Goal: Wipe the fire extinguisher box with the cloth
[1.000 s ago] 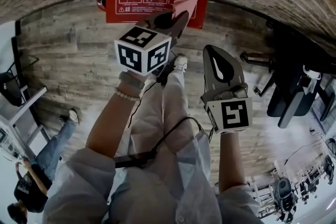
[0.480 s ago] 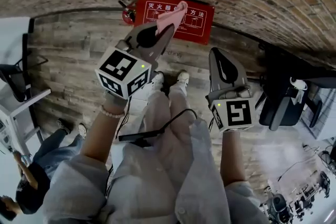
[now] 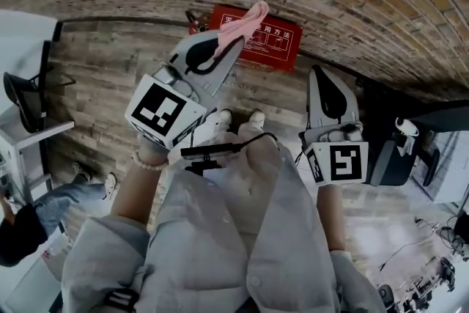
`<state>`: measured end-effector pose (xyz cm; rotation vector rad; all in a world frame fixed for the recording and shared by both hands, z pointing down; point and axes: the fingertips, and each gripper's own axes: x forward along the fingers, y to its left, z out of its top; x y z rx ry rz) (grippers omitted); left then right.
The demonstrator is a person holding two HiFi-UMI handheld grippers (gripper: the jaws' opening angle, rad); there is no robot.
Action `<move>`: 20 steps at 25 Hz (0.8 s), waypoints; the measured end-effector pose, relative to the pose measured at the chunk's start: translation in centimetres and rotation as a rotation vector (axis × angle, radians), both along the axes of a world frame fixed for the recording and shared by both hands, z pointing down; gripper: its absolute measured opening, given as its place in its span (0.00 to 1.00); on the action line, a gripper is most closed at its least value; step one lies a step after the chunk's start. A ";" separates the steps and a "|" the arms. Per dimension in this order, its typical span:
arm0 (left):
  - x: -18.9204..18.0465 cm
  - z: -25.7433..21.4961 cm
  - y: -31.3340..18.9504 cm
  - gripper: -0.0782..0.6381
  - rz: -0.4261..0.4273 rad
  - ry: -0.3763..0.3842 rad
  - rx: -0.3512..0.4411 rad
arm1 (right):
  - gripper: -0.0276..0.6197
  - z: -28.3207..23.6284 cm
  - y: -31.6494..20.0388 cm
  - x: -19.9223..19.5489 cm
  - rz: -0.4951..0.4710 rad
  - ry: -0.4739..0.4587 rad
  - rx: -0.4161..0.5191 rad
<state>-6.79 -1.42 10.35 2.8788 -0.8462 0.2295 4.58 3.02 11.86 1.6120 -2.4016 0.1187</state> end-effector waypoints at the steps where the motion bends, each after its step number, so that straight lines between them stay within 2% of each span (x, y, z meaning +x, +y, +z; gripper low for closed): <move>1: -0.3 -0.7 0.2 0.12 -0.002 -0.002 0.018 | 0.05 -0.5 0.3 -0.2 -0.004 0.000 0.007; 8: -2.1 -3.3 2.2 0.12 -0.023 0.014 0.064 | 0.05 -2.9 1.7 -1.5 -0.043 0.023 0.031; 13: -3.1 -4.2 2.5 0.12 -0.063 0.053 0.061 | 0.05 -4.4 1.4 -2.2 -0.055 0.036 0.065; 20: -3.5 -4.4 3.4 0.12 -0.061 0.052 0.064 | 0.05 -5.0 1.1 -2.9 -0.061 0.041 0.086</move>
